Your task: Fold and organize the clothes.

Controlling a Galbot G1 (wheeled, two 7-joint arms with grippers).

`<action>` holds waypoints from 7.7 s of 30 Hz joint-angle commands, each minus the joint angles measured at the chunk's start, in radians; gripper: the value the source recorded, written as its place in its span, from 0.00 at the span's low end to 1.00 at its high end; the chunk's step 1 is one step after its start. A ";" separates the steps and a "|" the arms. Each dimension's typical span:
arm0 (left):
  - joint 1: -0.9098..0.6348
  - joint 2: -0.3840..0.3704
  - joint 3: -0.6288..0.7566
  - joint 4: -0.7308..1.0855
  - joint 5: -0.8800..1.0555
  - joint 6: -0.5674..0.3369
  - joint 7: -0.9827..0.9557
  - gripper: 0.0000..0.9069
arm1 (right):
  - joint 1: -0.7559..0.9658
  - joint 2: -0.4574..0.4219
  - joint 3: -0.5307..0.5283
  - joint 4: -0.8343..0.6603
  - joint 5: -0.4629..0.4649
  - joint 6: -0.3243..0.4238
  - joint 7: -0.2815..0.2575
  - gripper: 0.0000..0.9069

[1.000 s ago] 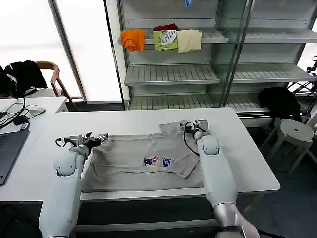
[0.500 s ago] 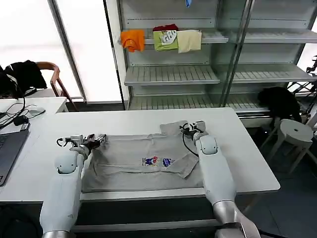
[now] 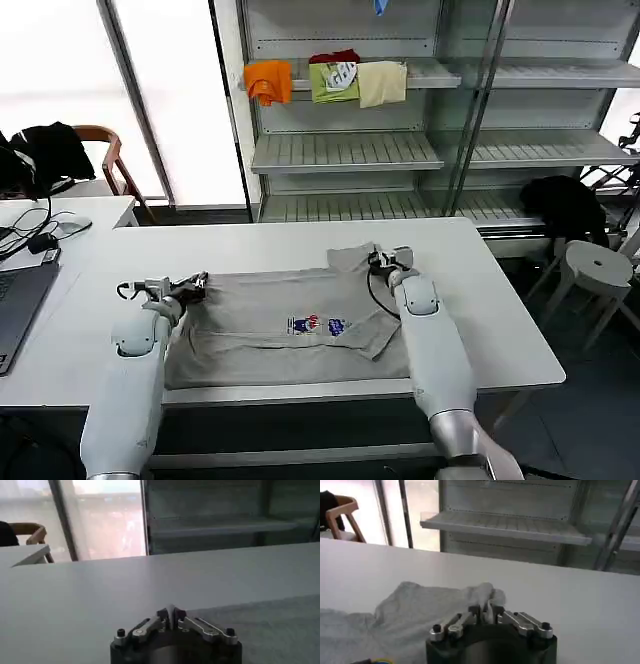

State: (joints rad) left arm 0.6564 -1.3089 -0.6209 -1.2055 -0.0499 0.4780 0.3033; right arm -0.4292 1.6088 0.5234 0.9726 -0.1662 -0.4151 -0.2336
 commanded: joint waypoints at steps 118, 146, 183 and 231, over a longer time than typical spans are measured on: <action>0.657 -0.036 -0.134 -0.670 -0.099 -0.089 -0.097 0.00 | -0.734 -0.181 0.213 1.138 0.372 -0.074 0.117 1.00; 0.518 0.282 -0.428 -0.784 -0.063 -0.029 0.074 0.00 | -0.731 -0.171 0.207 1.085 0.395 -0.067 0.124 1.00; 0.529 -0.169 0.201 -0.785 0.167 0.098 -0.062 0.02 | -0.732 -0.181 0.208 1.013 0.391 -0.029 0.114 1.00; 0.518 0.029 -0.159 -0.521 -0.082 0.001 -0.102 1.00 | -0.741 -0.149 0.168 0.991 0.323 -0.011 0.111 1.00</action>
State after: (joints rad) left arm 1.1834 -1.2948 -0.7461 -1.8476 -0.1208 0.4971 0.2036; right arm -1.1706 1.4575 0.6920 1.9689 0.1608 -0.4279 -0.1217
